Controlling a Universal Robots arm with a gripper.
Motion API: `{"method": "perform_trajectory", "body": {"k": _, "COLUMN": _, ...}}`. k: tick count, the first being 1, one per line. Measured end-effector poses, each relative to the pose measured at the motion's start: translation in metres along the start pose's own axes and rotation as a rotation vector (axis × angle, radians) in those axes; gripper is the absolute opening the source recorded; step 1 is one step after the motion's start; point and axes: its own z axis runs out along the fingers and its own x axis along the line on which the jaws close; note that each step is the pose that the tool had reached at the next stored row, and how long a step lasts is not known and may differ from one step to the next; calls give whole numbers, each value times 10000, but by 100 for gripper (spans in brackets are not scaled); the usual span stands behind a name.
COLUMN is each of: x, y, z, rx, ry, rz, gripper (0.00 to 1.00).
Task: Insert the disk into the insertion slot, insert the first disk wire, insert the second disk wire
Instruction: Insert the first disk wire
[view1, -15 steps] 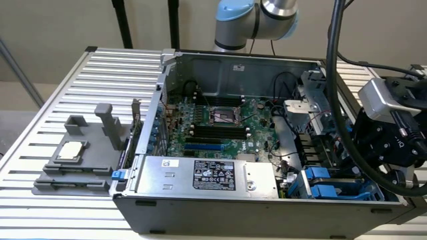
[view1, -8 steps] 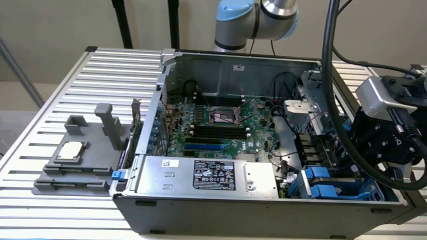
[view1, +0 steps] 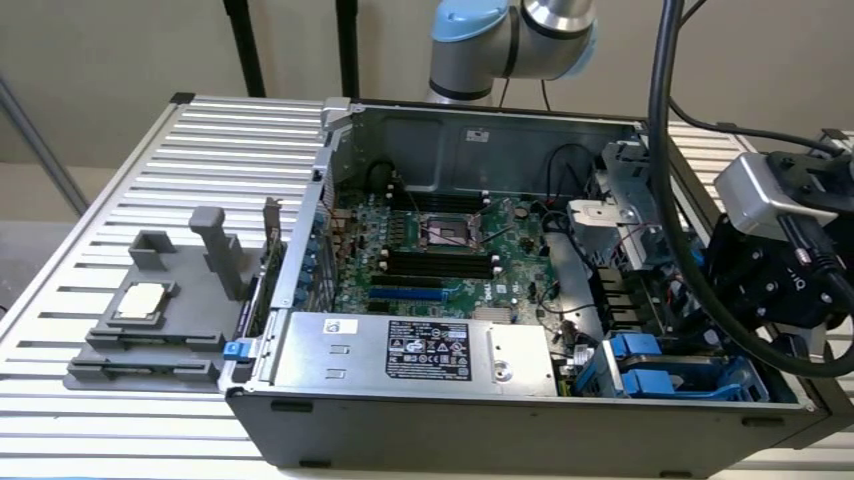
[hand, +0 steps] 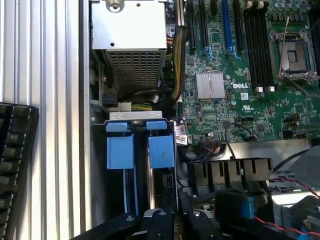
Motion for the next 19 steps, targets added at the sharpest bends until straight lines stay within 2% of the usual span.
{"method": "perform_trajectory", "body": {"k": 7, "x": 2, "y": 2, "z": 16, "rx": 6, "ry": 66, "rz": 4, "gripper": 16}}
{"method": "perform_trajectory", "body": {"k": 10, "x": 2, "y": 3, "z": 17, "rx": 6, "ry": 70, "rz": 6, "gripper": 16}}
{"method": "perform_trajectory", "body": {"k": 11, "x": 2, "y": 2, "z": 21, "rx": 3, "ry": 54, "rz": 3, "gripper": 18}}
{"method": "perform_trajectory", "body": {"k": 13, "x": 1, "y": 6, "z": -7, "rx": -20, "ry": 68, "rz": 7, "gripper": 18}}
{"method": "perform_trajectory", "body": {"k": 14, "x": 0, "y": 8, "z": -26, "rx": -35, "ry": 73, "rz": 10, "gripper": 25}}
{"method": "perform_trajectory", "body": {"k": 17, "x": 1, "y": 22, "z": -73, "rx": -59, "ry": 76, "rz": 14, "gripper": 25}}
{"method": "perform_trajectory", "body": {"k": 19, "x": 10, "y": 60, "z": -90, "rx": -61, "ry": 76, "rz": 13, "gripper": 25}}
